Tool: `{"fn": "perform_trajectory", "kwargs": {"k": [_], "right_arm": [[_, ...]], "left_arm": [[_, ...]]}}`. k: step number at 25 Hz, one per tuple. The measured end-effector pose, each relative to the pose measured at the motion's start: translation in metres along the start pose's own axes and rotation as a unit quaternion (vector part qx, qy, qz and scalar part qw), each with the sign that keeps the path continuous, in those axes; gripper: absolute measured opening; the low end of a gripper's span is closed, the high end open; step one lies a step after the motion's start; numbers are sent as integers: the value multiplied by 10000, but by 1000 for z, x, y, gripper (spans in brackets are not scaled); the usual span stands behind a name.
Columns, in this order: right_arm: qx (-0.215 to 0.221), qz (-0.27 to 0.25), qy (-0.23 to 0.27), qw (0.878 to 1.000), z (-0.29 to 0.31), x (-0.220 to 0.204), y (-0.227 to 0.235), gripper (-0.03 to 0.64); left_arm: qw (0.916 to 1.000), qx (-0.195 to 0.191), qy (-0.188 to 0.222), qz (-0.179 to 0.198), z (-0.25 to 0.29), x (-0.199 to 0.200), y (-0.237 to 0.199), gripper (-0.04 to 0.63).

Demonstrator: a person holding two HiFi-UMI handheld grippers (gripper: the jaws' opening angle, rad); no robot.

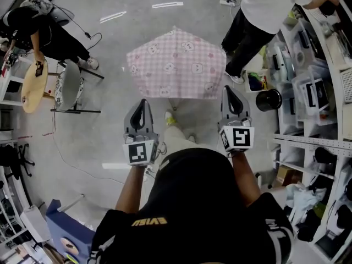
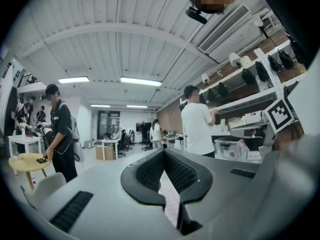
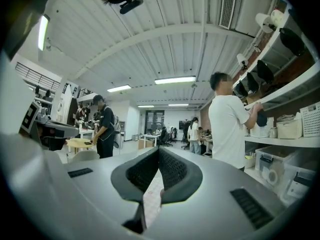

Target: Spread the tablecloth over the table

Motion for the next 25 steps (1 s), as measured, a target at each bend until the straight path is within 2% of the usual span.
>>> {"fn": "perform_trajectory", "kwargs": {"k": [4, 12, 18, 25], "right_arm": [[-32, -54, -67, 10000, -8, -1, 6, 0], [-53, -32, -33, 10000, -12, 2, 14, 0], [-29, -62, 18, 10000, -11, 7, 14, 0], [-67, 40, -40, 10000, -17, 8, 18, 0]], "left_arm": [[9999, 9, 52, -104, 0, 2, 4, 18], [9999, -67, 99, 23, 5, 11, 10, 18], [9996, -267, -6, 48, 4, 4, 23, 18], [9996, -274, -6, 29, 5, 6, 27, 18]]}}
Point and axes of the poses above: the fingertips, and each gripper's own axes: z forward along the fingers, y to its right, x out of its top, the point moved 3 cm from there along -z, backward along the fingers, and after that the axes turned 4 degrees about -y, right-handed, at the moved point
